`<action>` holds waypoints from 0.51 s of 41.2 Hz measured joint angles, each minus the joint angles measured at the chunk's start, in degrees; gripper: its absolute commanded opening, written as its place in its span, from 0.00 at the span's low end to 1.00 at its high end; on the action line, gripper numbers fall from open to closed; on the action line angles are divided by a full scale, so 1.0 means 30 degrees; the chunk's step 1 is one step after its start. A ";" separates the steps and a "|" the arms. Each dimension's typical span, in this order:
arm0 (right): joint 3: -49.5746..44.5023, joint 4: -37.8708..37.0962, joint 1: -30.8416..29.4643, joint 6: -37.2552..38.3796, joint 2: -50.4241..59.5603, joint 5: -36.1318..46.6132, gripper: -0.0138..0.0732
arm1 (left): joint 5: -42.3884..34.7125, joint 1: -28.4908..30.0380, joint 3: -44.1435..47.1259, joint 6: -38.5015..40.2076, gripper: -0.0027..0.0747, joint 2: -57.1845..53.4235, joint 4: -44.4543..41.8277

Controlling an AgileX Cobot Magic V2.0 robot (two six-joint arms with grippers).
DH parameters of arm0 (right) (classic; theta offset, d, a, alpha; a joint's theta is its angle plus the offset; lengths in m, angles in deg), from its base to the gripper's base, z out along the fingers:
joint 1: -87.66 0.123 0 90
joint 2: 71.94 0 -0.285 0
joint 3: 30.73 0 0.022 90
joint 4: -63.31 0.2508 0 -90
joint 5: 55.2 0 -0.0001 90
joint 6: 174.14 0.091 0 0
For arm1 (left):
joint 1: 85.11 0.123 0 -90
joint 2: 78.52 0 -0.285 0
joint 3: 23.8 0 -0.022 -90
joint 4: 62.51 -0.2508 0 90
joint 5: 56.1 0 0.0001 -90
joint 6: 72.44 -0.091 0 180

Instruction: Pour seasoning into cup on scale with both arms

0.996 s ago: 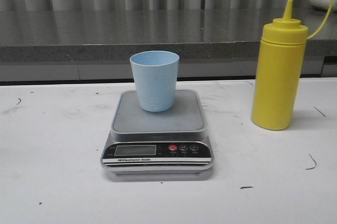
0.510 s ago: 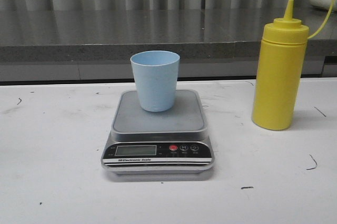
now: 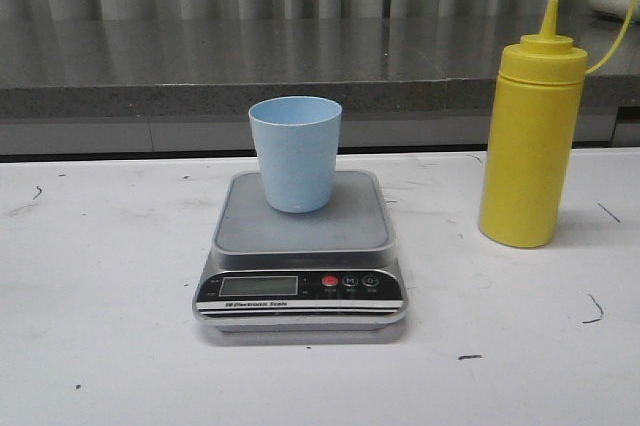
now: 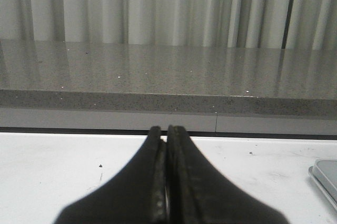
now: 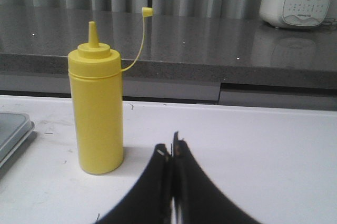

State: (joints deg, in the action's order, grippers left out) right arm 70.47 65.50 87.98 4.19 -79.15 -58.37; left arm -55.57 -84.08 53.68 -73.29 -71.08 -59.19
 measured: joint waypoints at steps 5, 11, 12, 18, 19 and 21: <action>0.0000 0.0000 0.0293 0.0000 0.0000 0.0000 0.08 | 0.0000 0.0000 0.0000 0.0000 0.01 0.0000 0.0000; 0.0000 0.0000 0.0532 0.0000 0.0000 0.0000 0.08 | 0.0000 0.0000 0.0000 0.0000 0.01 0.0000 0.0000; 0.0000 0.0000 0.0532 0.0000 0.0000 0.0000 0.08 | 0.0000 0.0000 0.0000 0.0000 0.01 0.0000 0.0000; 0.0000 0.0000 0.0453 0.0000 0.0000 0.0000 0.08 | 0.0000 0.0000 0.0000 0.0000 0.01 0.0000 0.0000; 0.0000 0.0000 0.0453 0.0000 0.0000 0.0000 0.08 | 0.0000 0.0000 0.0000 0.0000 0.01 0.0000 0.0000; 0.0000 0.0000 0.0453 0.0000 0.0000 0.0000 0.08 | 0.0000 0.0000 0.0000 0.0000 0.01 0.0000 0.0000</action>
State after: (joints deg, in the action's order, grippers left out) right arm 70.47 65.50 89.34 4.19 -79.15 -58.37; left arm -55.57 -84.08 53.68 -73.29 -71.08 -59.19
